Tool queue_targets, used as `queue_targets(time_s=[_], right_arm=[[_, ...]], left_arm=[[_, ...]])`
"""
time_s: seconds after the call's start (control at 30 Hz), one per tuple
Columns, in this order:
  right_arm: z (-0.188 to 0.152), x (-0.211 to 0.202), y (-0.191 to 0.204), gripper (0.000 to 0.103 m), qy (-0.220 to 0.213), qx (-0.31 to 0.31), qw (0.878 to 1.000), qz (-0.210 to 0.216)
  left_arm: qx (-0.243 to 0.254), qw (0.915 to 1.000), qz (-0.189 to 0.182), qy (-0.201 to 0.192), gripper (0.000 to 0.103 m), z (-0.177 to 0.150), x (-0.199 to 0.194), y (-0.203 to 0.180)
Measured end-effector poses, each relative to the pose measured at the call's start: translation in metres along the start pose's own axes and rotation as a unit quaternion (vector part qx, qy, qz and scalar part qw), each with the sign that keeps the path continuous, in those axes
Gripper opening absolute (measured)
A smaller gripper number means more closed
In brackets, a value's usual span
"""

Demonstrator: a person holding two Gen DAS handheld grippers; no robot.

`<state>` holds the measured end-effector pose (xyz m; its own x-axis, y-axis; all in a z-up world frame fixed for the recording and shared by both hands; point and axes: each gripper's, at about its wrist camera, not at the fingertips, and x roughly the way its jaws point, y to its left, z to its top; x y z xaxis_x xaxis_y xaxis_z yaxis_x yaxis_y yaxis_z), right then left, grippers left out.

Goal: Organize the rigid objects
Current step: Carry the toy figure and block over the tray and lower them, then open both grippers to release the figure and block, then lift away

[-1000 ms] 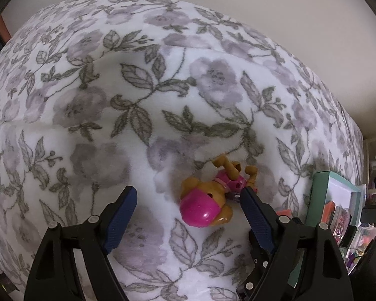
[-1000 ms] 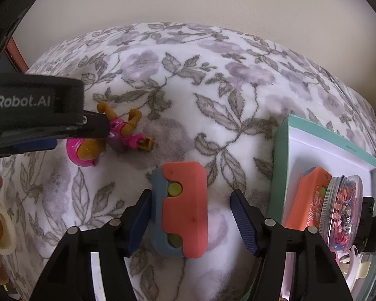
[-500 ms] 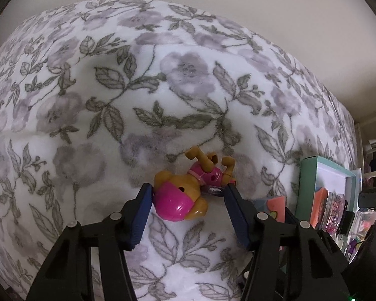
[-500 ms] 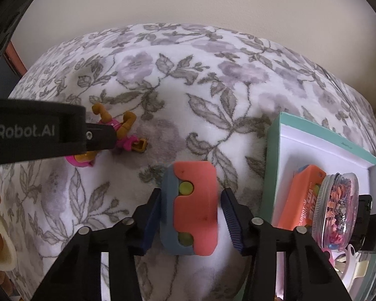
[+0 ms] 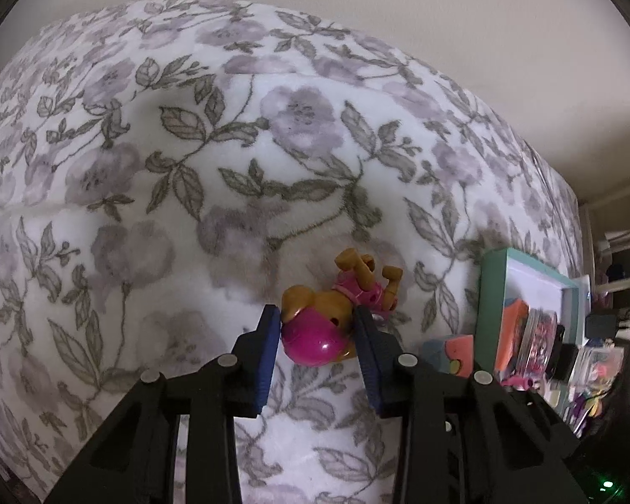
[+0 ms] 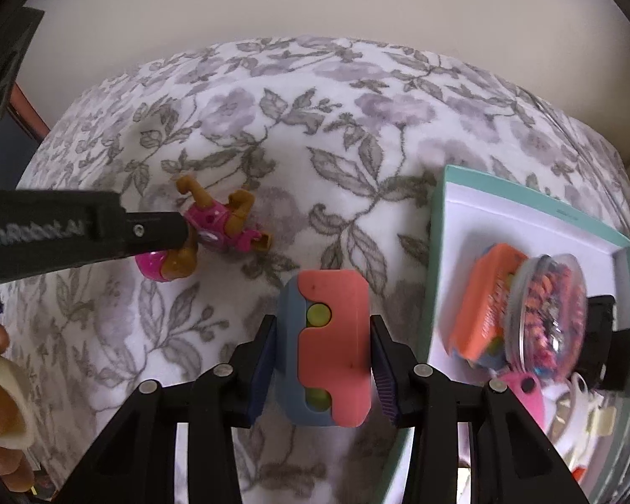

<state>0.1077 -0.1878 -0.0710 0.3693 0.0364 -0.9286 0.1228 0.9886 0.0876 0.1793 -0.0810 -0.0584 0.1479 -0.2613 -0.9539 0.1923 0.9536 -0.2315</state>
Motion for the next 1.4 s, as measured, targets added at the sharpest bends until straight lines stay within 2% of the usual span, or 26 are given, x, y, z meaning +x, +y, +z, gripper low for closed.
queue_targets(time_s=[0.2, 0.33, 0.53, 0.67, 0.8, 0.97, 1.1, 1.33, 1.4], right_arm=[[-0.013, -0.027, -0.003, 0.044, 0.0, 0.001, 1.0, -0.009], [-0.025, -0.049, -0.012, 0.044, -0.003, 0.01, 1.0, -0.014], [-0.058, -0.073, -0.039, 0.044, 0.006, 0.04, 0.999, -0.032], [-0.082, -0.086, -0.065, 0.044, 0.012, 0.075, 0.996, -0.048], [-0.104, -0.094, -0.086, 0.045, 0.019, 0.097, 0.993, -0.066], [-0.128, -0.092, -0.102, 0.045, 0.035, 0.121, 0.989, -0.076], [-0.143, -0.084, -0.112, 0.045, 0.046, 0.138, 0.987, -0.071], [-0.155, -0.078, -0.119, 0.045, 0.041, 0.159, 0.984, -0.069], [-0.157, -0.08, -0.119, 0.046, 0.037, 0.161, 0.984, -0.066]], left_arm=[[0.002, 0.9999, -0.011, 0.007, 0.037, -0.017, -0.005, -0.001], [0.01, 0.9998, -0.015, -0.007, 0.037, -0.033, -0.026, -0.002], [0.028, 0.9978, -0.058, -0.014, 0.037, -0.063, -0.051, -0.017], [0.055, 0.994, -0.094, -0.014, 0.037, -0.084, -0.063, -0.046], [0.081, 0.9886, -0.127, -0.001, 0.037, -0.107, -0.064, -0.074], [0.095, 0.9824, -0.155, 0.042, 0.037, -0.132, -0.042, -0.097], [0.107, 0.9798, -0.158, 0.061, 0.037, -0.141, -0.026, -0.106], [0.119, 0.9795, -0.153, 0.055, 0.038, -0.153, -0.021, -0.104], [0.113, 0.9814, -0.147, 0.051, 0.044, -0.155, -0.024, -0.098]])
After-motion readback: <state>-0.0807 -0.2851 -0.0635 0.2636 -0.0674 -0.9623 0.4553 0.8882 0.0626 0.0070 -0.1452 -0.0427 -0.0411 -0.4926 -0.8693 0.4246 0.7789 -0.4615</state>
